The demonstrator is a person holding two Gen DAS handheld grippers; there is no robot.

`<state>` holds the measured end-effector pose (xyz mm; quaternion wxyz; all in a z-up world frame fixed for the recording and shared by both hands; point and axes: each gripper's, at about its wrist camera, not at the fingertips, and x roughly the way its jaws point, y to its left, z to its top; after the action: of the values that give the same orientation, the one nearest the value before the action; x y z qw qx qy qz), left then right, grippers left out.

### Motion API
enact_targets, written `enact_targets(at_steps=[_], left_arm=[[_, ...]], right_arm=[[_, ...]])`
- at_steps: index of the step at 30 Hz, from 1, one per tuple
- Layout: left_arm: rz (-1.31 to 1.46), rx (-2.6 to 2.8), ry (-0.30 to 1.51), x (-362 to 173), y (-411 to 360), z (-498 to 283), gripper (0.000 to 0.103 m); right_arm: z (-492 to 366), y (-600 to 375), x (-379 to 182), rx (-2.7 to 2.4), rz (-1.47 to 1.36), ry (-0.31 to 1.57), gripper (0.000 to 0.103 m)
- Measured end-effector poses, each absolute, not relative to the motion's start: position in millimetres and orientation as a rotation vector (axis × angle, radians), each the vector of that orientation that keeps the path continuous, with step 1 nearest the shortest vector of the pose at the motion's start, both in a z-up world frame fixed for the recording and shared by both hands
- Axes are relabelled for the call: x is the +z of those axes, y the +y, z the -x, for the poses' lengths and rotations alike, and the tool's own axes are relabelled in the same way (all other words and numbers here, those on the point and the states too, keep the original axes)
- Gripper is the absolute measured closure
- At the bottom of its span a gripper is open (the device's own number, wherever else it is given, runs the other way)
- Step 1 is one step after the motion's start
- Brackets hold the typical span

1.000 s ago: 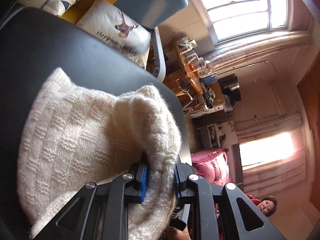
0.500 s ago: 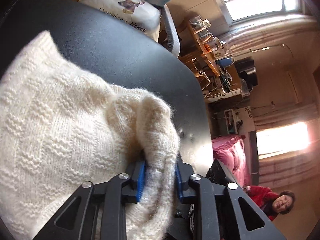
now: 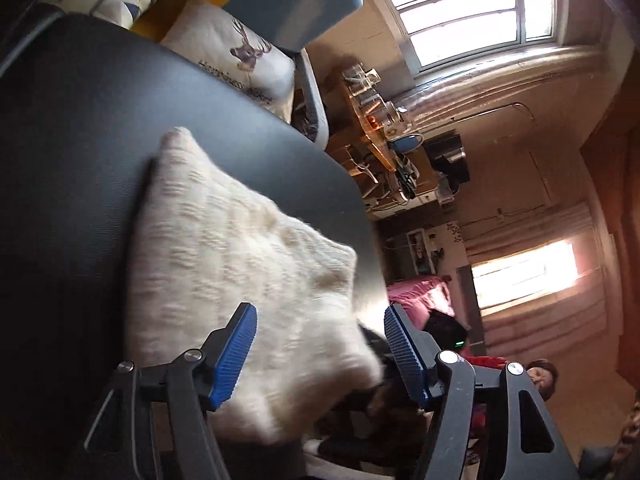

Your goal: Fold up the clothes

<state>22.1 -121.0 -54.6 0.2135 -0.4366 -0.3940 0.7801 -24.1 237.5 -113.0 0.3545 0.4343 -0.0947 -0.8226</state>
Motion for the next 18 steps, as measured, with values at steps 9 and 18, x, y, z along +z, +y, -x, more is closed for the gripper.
enact_targets(at_steps=[9,18], left_arm=[[1.240,2.283,-0.907,-89.7,-131.9,-71.3,0.036],[1.116,2.328,-0.485,-78.9,-88.2,-76.2,0.035]], right_arm=[[-5.8,166.1,-51.3,-1.799,-1.127,-0.090,0.058],[-11.1,155.5,-112.0,-1.724,-1.346,-0.169,0.057]])
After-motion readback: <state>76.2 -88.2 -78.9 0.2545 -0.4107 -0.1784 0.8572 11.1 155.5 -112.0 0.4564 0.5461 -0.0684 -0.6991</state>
